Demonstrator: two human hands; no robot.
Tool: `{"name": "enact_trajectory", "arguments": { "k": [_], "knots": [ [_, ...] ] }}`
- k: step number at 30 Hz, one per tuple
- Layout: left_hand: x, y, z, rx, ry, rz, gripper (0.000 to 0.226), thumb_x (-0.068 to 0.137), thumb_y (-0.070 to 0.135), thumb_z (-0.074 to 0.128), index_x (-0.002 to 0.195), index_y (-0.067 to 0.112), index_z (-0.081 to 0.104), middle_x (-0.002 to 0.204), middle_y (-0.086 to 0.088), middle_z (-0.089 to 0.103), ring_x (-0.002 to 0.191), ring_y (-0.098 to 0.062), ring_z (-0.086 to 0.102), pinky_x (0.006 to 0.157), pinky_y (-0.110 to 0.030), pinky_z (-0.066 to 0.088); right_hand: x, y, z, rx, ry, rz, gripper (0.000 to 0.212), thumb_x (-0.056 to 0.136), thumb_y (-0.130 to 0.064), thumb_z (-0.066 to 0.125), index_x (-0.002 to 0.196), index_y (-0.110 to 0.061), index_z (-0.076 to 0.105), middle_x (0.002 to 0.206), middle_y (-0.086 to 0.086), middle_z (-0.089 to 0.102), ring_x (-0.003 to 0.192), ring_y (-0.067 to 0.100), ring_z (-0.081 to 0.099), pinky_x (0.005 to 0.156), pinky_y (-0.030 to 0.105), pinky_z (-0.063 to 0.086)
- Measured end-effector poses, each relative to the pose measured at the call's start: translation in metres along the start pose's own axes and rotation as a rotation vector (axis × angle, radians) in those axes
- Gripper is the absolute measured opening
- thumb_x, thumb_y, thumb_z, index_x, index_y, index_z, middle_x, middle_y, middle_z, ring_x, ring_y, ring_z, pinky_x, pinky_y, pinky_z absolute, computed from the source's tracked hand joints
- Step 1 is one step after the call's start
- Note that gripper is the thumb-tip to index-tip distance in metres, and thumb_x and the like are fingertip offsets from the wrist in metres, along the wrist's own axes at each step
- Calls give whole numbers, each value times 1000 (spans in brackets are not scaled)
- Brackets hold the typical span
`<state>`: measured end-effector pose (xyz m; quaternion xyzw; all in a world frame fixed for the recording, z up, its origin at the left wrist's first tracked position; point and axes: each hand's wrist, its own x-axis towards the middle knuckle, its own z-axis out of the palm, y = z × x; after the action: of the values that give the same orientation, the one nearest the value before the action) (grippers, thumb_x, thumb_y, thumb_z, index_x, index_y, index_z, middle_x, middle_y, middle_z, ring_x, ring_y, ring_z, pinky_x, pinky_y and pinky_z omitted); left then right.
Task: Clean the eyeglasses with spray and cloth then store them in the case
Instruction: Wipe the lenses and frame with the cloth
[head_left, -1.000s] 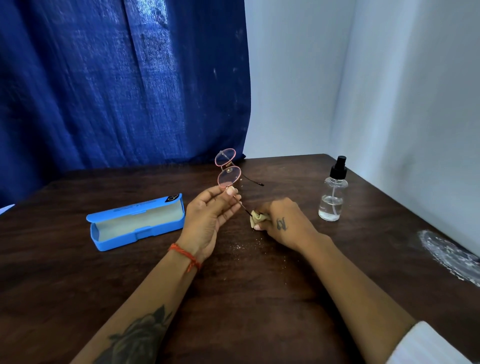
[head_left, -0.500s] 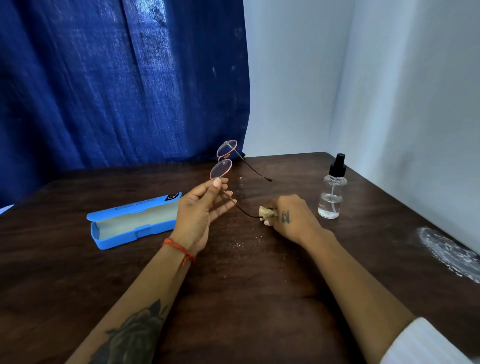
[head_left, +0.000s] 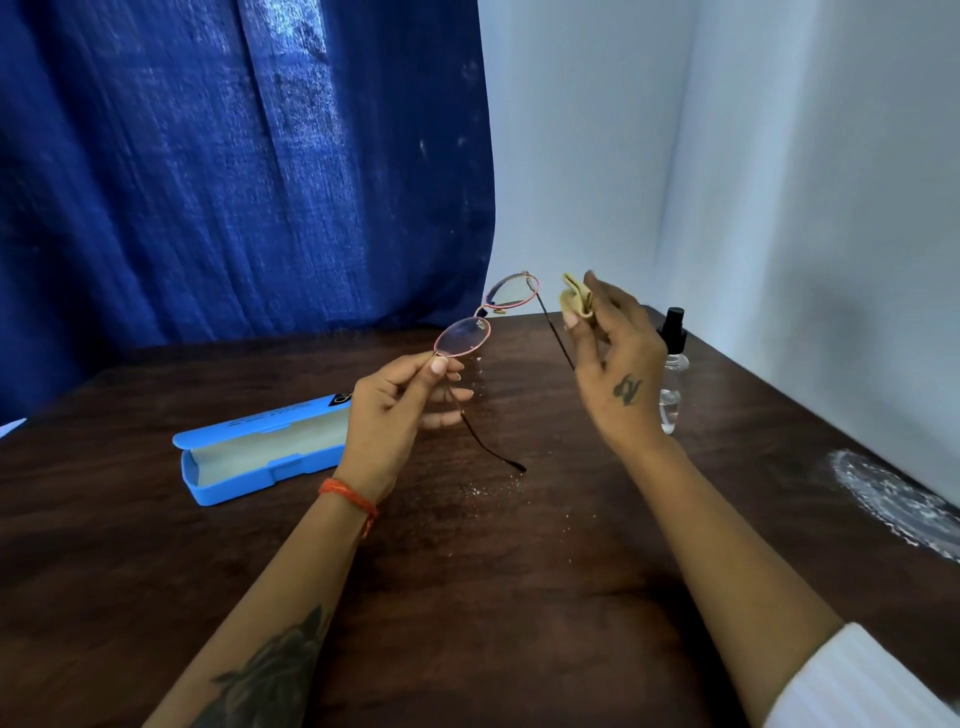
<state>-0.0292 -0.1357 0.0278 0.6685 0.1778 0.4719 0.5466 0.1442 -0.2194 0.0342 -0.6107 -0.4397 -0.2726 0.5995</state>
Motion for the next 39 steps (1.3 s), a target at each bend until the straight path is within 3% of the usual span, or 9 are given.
{"name": "enact_trajectory", "arguments": {
  "k": [2,8,15,20,22,29,33,37,39],
  "knots": [
    [-1,2,2,1,-34,14,19,92,13,47,90,16,65,94,-7,64,78,-12,70,61,-24,58,4,2,1,4,-59,-37,35,92,-11,54,127,-4,55,127,13,58,116,7,47,100,7,32],
    [-2,4,2,-2,-80,14,20,93,11,46,87,15,65,91,-7,62,76,-13,70,60,-25,59,5,-1,-2,239,-260,211,34,97,-29,47,127,-16,57,139,0,49,130,7,41,106,21,34],
    [-3,3,2,-13,-93,9,21,93,11,45,86,12,64,84,-8,61,72,-12,70,58,-25,58,7,6,-1,124,-315,267,42,89,-12,58,130,-14,52,115,-1,63,96,7,56,76,-1,38],
    [-2,2,1,-9,-69,8,21,93,11,44,85,13,64,83,-6,62,73,-12,70,59,-26,59,4,8,-4,29,-311,177,19,89,-20,59,104,-15,69,72,-4,61,66,10,52,63,23,43],
    [-1,0,1,-12,-44,0,21,93,11,45,86,14,64,83,-6,62,73,-12,70,58,-26,59,2,9,-5,-4,-347,197,17,89,-19,58,98,-12,70,72,3,64,66,15,53,62,33,44],
    [2,-5,-4,-80,42,-24,19,93,15,46,85,13,64,85,-9,63,74,-13,71,60,-28,60,-1,13,-5,-129,-490,244,18,87,-16,57,99,-11,69,80,1,63,72,14,53,59,25,31],
    [4,-6,-9,-126,97,-32,18,93,17,47,88,13,64,75,4,69,76,-13,71,63,-32,60,-1,14,-6,-188,-570,297,18,86,-17,57,97,-10,69,84,3,65,76,15,54,63,23,32],
    [6,-7,-11,-146,152,-36,17,93,19,48,88,13,64,80,4,68,78,-13,71,62,-30,60,1,16,-6,-101,-613,502,16,85,-17,60,96,-12,71,90,3,67,84,20,62,75,34,51],
    [6,-7,-11,-154,180,-38,17,93,19,48,88,13,63,87,-1,65,77,-12,71,61,-28,60,1,15,-7,69,-571,689,13,83,-15,64,94,-10,70,94,8,70,83,20,65,70,34,56]
  ]
}}
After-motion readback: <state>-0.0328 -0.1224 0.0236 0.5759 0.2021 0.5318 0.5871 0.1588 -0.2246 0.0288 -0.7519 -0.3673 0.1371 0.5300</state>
